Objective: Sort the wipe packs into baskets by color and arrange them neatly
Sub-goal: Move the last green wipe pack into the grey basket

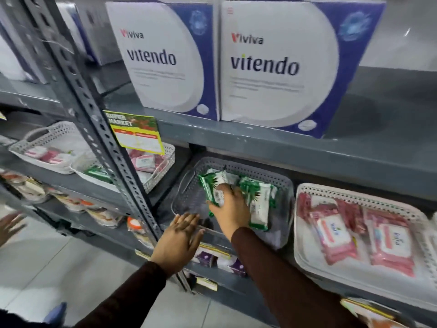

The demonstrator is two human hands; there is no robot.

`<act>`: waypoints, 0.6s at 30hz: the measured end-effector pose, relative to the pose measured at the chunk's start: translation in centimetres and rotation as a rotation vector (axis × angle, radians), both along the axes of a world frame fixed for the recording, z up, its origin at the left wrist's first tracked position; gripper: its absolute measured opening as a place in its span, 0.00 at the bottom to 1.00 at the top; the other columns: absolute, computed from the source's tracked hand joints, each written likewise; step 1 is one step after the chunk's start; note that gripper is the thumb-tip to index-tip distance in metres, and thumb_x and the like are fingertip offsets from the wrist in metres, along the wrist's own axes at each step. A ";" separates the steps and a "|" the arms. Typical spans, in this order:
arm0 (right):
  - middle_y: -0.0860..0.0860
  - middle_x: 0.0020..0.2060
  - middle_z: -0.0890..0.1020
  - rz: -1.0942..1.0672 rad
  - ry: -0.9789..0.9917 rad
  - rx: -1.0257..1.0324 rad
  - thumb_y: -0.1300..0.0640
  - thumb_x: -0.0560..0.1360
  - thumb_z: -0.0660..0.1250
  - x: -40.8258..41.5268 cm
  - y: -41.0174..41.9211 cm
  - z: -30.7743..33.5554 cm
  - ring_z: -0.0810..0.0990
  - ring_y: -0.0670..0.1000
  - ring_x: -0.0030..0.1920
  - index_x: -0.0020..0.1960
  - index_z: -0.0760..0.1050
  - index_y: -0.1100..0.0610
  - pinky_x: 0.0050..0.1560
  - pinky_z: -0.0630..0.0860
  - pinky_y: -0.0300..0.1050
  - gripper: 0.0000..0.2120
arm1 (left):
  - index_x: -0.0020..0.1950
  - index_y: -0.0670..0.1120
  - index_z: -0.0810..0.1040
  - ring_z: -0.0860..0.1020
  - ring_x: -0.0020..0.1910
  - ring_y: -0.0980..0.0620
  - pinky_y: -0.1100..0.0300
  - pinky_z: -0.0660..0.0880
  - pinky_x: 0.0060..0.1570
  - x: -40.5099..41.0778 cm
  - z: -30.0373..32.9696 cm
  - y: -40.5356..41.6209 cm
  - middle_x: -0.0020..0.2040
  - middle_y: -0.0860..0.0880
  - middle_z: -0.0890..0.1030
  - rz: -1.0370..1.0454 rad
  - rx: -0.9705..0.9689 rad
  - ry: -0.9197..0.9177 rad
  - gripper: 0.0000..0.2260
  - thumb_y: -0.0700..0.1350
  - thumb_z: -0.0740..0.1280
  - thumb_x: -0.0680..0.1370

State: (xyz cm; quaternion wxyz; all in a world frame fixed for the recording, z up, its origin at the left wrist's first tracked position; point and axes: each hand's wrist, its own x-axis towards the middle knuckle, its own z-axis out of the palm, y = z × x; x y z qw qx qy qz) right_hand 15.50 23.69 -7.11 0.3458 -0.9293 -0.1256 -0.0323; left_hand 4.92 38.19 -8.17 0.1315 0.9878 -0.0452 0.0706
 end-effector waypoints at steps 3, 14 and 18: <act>0.60 0.68 0.70 0.011 0.047 -0.269 0.47 0.80 0.64 1.3 2.3 -2.0 0.71 0.64 0.66 0.67 0.73 0.53 0.57 0.76 0.56 0.18 | 0.68 0.41 0.74 0.73 0.67 0.45 0.52 0.56 0.72 0.3 0.1 0.3 0.66 0.43 0.78 -0.017 0.006 -0.029 0.20 0.51 0.59 0.81; 0.58 0.56 0.83 -0.165 -0.112 0.070 0.59 0.76 0.66 -1.9 -10.0 0.6 0.80 0.60 0.57 0.62 0.80 0.56 0.57 0.78 0.51 0.15 | 0.26 0.46 0.68 0.76 0.27 0.45 0.55 0.67 0.27 3.5 2.2 -3.9 0.24 0.46 0.75 0.073 -0.012 0.042 0.23 0.50 0.62 0.81; 0.55 0.52 0.84 -0.462 -0.145 0.043 0.59 0.75 0.67 -2.9 -20.8 0.8 0.80 0.59 0.54 0.57 0.81 0.54 0.53 0.78 0.52 0.11 | 0.43 0.48 0.79 0.79 0.41 0.47 0.55 0.76 0.38 5.1 3.3 -13.0 0.42 0.47 0.83 -0.271 -0.187 -0.052 0.09 0.47 0.63 0.80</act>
